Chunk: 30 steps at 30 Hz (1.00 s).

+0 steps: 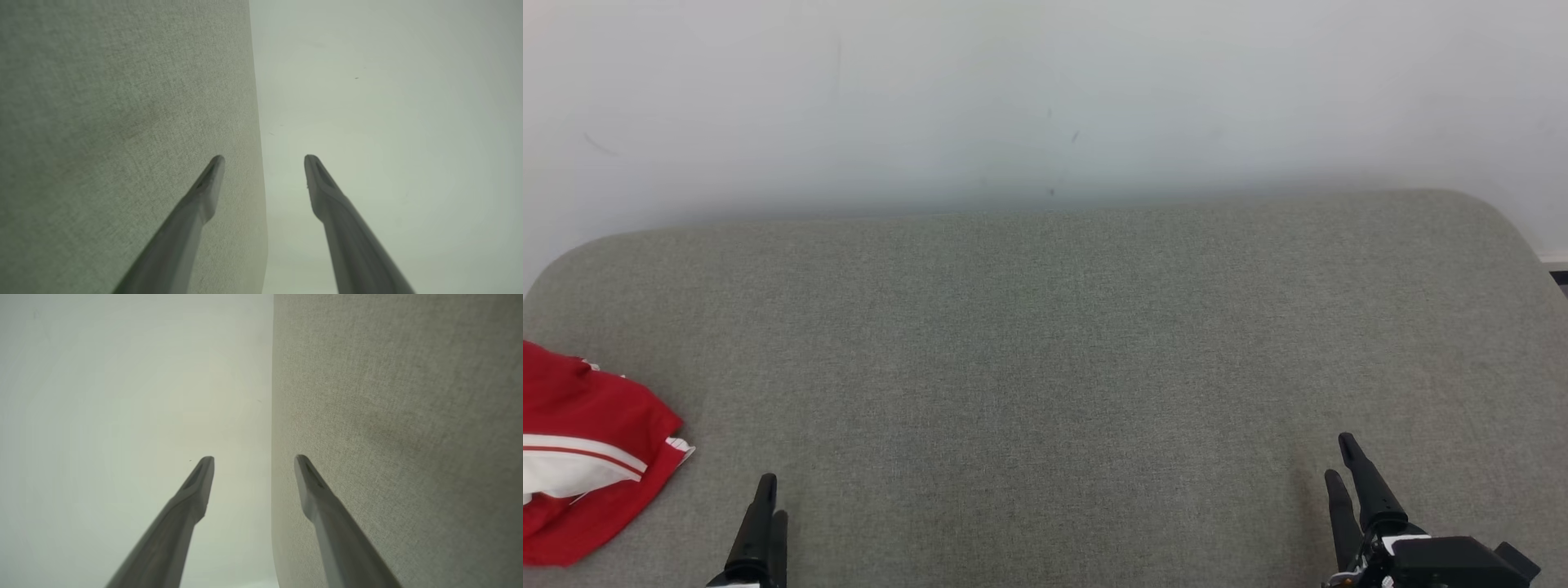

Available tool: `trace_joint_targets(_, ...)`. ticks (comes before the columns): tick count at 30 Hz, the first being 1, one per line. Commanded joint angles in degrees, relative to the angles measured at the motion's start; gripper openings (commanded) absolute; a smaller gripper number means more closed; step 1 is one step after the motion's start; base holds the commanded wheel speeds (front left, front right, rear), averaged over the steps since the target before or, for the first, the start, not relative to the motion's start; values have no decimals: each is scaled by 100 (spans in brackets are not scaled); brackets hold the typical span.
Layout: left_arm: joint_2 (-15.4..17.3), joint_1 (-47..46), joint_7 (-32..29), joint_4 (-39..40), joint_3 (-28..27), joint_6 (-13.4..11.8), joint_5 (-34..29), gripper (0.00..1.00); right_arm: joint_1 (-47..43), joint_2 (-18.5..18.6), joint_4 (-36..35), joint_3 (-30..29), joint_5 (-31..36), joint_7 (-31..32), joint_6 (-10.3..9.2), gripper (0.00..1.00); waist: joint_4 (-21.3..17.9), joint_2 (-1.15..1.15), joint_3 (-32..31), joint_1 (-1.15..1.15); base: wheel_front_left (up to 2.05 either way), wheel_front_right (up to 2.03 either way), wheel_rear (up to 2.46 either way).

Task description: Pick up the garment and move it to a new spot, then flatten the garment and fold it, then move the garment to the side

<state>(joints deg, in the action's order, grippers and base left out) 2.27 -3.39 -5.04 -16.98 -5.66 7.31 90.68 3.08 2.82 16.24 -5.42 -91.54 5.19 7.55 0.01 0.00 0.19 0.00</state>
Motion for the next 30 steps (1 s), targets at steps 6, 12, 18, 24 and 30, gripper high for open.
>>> trace_joint_targets(6, 61, 8, 217, 161, 33, 8, -723, 100, 33, 173, -149, 199, 486, -239, -1, 100, 0, 0, 6, 0, 0, 0, 0)
trace_joint_targets(12, 58, 59, 373, 185, 27, 9, -1472, 100, -4, 183, -187, 222, 1192, -395, -2, 100, -1, 0, 10, 0, 0, 0, 0)
trace_joint_targets(18, 63, 128, 520, 232, 33, 11, -2321, 100, -58, 164, -244, 234, 1980, -541, -2, 100, -2, 0, 7, 0, 0, 0, 0)
trace_joint_targets(24, 53, 177, 656, 246, 20, 10, -3067, 100, -109, 144, -268, 246, 2748, -677, -3, 100, 0, 0, 1, 0, 0, 0, 0)
trace_joint_targets(30, 46, 225, 783, 279, 18, 9, -3666, 100, -132, 133, -249, 239, 3437, -804, -3, 100, -2, 0, -6, 0, 0, 0, 0)
